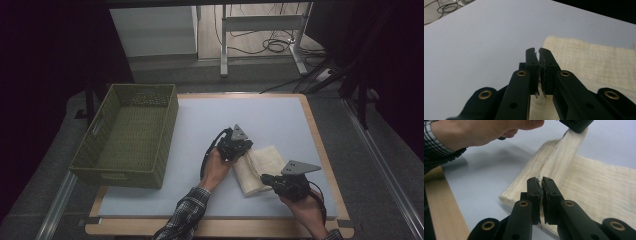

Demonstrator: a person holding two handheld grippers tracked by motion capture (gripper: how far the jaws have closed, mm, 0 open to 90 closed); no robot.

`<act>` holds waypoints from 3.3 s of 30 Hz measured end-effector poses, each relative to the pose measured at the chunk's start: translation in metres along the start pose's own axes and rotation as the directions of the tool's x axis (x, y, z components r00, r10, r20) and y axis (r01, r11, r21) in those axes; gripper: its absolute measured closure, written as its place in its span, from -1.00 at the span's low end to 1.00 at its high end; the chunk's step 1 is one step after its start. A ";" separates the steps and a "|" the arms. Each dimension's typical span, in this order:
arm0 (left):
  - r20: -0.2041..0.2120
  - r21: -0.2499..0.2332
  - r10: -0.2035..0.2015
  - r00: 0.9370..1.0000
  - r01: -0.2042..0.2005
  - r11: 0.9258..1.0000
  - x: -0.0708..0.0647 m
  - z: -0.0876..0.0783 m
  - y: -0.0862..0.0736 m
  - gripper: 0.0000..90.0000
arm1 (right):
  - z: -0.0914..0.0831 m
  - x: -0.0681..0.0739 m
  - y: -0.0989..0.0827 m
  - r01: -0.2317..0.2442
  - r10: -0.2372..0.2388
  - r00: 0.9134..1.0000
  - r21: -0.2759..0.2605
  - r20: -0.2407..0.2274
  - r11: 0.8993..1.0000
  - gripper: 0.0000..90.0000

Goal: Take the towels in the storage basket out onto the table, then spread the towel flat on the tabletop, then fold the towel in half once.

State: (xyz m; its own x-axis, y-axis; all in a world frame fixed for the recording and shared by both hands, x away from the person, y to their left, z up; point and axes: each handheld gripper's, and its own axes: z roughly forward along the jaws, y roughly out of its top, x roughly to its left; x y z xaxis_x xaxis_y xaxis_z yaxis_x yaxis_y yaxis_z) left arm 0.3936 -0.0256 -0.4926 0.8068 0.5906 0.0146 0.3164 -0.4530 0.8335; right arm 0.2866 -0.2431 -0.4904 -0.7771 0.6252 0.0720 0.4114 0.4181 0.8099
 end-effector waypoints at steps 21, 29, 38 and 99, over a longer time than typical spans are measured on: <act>0.012 0.065 0.041 0.999 -0.042 0.997 -0.014 0.055 0.027 0.91 | -0.015 -0.042 -0.025 -0.083 0.081 0.992 0.023 0.097 0.996 0.88; 0.019 0.015 -0.010 1.000 0.010 1.000 -0.012 0.057 0.033 0.47 | -0.020 -0.050 -0.030 -0.098 0.095 0.988 0.012 0.125 0.995 0.78; -0.024 -0.004 -0.007 1.000 0.007 1.000 -0.004 0.032 0.034 0.09 | -0.048 -0.066 -0.036 -0.117 0.110 0.969 0.018 0.222 0.993 0.57; 0.027 0.145 -0.091 0.996 0.086 0.986 0.020 -0.011 -0.014 0.91 | -0.024 -0.059 -0.021 -0.214 0.206 0.972 0.063 0.117 0.975 0.84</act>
State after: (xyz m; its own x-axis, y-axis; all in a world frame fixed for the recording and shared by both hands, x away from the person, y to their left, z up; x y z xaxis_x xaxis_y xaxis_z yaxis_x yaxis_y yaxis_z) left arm 0.4001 -0.0007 -0.4977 0.7879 0.6111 -0.0759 0.4537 -0.4929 0.7424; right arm 0.3123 -0.3049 -0.4975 -0.6148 0.7705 0.1685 0.5972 0.3153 0.7375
